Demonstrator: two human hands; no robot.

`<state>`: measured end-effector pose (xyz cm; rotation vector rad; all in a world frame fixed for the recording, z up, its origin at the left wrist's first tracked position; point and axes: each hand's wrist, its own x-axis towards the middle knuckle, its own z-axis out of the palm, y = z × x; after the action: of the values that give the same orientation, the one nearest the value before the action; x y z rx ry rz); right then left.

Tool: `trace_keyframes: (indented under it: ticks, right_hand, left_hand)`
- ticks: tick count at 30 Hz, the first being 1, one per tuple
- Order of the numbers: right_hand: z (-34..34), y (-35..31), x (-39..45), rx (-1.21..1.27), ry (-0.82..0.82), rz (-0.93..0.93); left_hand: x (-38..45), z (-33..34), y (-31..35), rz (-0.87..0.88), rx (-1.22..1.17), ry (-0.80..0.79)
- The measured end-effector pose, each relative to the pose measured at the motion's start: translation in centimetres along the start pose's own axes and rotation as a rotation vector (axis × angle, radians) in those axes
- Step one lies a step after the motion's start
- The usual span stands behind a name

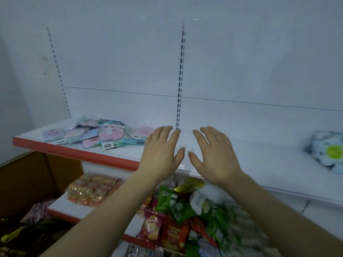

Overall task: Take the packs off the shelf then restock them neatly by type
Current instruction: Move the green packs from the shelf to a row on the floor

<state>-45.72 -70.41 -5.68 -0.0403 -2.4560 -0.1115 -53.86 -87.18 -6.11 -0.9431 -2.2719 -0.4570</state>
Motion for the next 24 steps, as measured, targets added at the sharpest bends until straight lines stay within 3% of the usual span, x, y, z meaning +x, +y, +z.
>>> trace_keyframes:
  ticks: [6,13,24]
  right_hand:
    - [-4.7,10.2,-6.8,-0.125,0.065,0.121]
    - [-10.0,20.4,-14.8,-0.247,0.030,0.297]
    - [-11.9,34.8,-22.3,-0.377,-0.176,0.585]
  left_hand:
    - [3.3,3.3,11.6,0.140,-0.125,-0.017]
    - [5.3,6.7,24.8,0.273,-0.240,-0.038]
    - [9.2,13.4,37.2,0.403,-0.322,-0.142]
